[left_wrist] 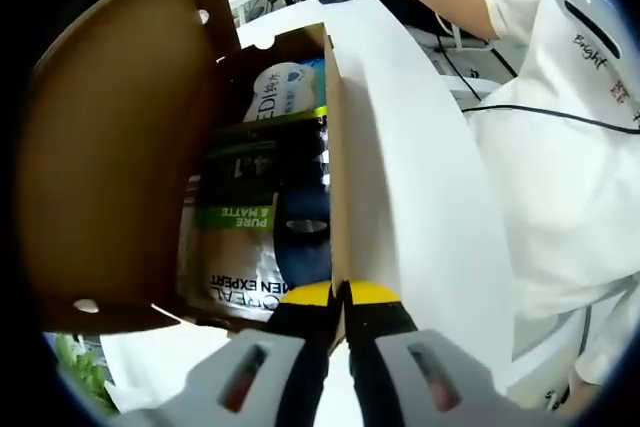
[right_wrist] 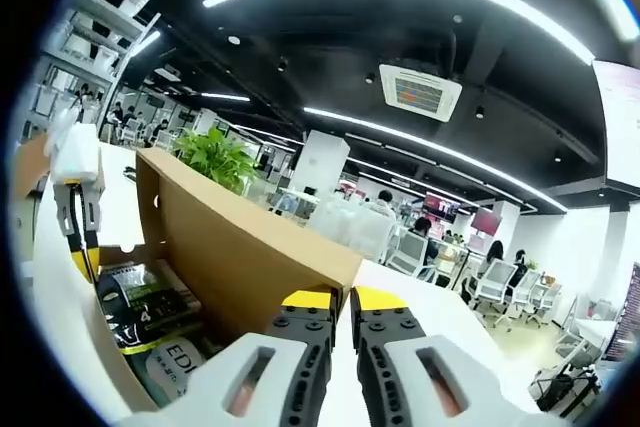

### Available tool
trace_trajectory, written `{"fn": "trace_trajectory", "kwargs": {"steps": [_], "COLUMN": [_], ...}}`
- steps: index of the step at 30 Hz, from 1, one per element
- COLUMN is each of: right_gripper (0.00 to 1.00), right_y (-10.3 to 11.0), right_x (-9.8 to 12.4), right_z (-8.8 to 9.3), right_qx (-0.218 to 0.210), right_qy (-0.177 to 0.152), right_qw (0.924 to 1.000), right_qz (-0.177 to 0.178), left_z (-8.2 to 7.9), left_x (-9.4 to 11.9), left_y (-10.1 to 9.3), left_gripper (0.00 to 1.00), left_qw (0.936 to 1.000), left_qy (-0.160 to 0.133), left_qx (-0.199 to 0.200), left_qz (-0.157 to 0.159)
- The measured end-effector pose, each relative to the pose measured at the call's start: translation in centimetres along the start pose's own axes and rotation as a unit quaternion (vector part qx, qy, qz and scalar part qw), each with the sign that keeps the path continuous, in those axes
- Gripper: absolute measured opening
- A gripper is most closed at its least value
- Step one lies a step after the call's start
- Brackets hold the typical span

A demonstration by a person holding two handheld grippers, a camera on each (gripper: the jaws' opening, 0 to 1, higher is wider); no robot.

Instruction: Operate the shoe box by opening the lid, removing the specified soft item, and placing it in the target area until the item is outside and the box remains undamaged.

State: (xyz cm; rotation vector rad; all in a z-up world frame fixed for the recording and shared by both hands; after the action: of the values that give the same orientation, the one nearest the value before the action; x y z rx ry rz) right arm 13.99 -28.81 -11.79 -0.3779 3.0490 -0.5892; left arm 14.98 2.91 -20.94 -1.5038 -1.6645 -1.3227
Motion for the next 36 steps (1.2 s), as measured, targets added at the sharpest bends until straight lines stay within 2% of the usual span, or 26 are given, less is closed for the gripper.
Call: {"fn": "trace_trajectory", "kwargs": {"steps": [4, 6, 12, 15, 18, 20, 21, 22, 24, 25, 26, 27, 28, 29, 31, 33, 34, 36], "right_gripper": [0.03, 0.03, 0.02, 0.02, 0.02, 0.02, 0.02, 0.02, 0.02, 0.02, 0.02, 0.02, 0.02, 0.02, 0.02, 0.02, 0.01, 0.01], "right_y": [-0.5, -0.7, -1.3, -1.5, -1.9, -2.1, -2.2, -2.2, -2.3, -2.4, -2.3, -2.4, -2.5, -2.6, -2.9, -3.3, -3.3, -2.4], "right_x": [-0.5, -0.9, -2.7, -3.3, -3.9, -4.0, -4.0, -3.9, -3.8, -3.8, -3.8, -3.8, -4.0, -4.1, -4.5, -5.1, -5.1, -5.2], "right_z": [-0.1, -0.2, -0.6, -0.8, -1.0, -1.1, -1.1, -1.0, -0.9, -0.9, -1.0, -1.1, -1.1, -1.0, -0.6, -0.3, -0.2, -0.4], "right_qx": [-0.029, -0.037, -0.039, -0.024, -0.026, -0.027, -0.03, -0.033, -0.038, -0.042, -0.044, -0.045, -0.05, -0.059, -0.123, -0.154, -0.151, -0.117], "right_qy": [0.002, 0.003, 0.022, 0.036, 0.044, 0.051, 0.05, 0.052, 0.05, 0.049, 0.05, 0.051, 0.052, 0.048, 0.023, 0.005, 0.003, -0.002], "right_qw": [0.9996, 0.9993, 0.9989, 0.9989, 0.9985, 0.998, 0.9979, 0.9976, 0.9973, 0.9972, 0.997, 0.9968, 0.9965, 0.996, 0.991, 0.9873, 0.988, 0.9931], "right_qz": [-0.007, -0.007, -0.017, -0.017, -0.02, -0.026, -0.027, -0.032, -0.037, -0.038, -0.041, -0.041, -0.043, -0.046, -0.047, -0.04, -0.031, -0.001], "left_z": [0.0, -0.1, -0.6, -0.4, -0.3, -0.3, -0.4, -0.5, -0.1, -0.2, -0.4, -0.6, -0.7, -0.8, -0.8, -1.0, -1.0, -0.9], "left_x": [0.0, 0.1, 0.0, 0.0, 0.0, 0.1, 0.0, 0.0, 0.1, 0.0, -0.1, -0.1, -0.1, -0.2, -0.2, -0.2, -0.1, -0.1], "left_y": [-0.1, -0.2, -0.6, -0.5, -0.6, -0.7, -0.9, -0.8, -0.5, -0.4, -0.3, -0.5, -0.7, -0.8, -0.7, -0.6, -0.6, -0.7], "left_gripper": [0.03, 0.03, 0.03, 0.03, 0.03, 0.04, 0.04, 0.04, 0.03, 0.03, 0.03, 0.03, 0.03, 0.03, 0.03, 0.04, 0.04, 0.04], "left_qw": [1.0, 0.9998, 0.9999, 0.9999, 0.9998, 0.9986, 0.9975, 0.9981, 0.9968, 0.9967, 0.9971, 0.9989, 0.9987, 0.9988, 0.9975, 0.9966, 0.9968, 0.9965], "left_qy": [0.002, 0.004, 0.01, 0.003, 0.0, -0.004, 0.008, 0.006, -0.008, -0.003, 0.003, 0.017, 0.016, 0.019, 0.029, 0.038, 0.037, 0.037], "left_qx": [0.0, -0.014, -0.011, 0.011, 0.015, 0.046, 0.064, 0.055, 0.078, 0.08, 0.075, 0.041, 0.045, 0.042, 0.06, 0.071, 0.069, 0.07], "left_qz": [-0.007, -0.012, -0.007, -0.006, -0.012, -0.026, -0.031, -0.025, -0.018, -0.012, -0.009, -0.012, -0.016, -0.018, -0.02, -0.019, -0.019, -0.025]}}
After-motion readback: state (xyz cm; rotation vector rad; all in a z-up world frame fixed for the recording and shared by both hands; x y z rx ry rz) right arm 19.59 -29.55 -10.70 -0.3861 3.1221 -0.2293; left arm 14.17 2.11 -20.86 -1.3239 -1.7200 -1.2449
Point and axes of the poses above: the point that each gripper's makers call its tool centre point, and the gripper's own axes: x roughly backward along the fingers, y roughly to its left, z roughly out of its underside, the point moved 9 cm from there along x, roughly backward along the fingers, and after that the axes turned 6 degrees about -z, right-handed, at the moved point
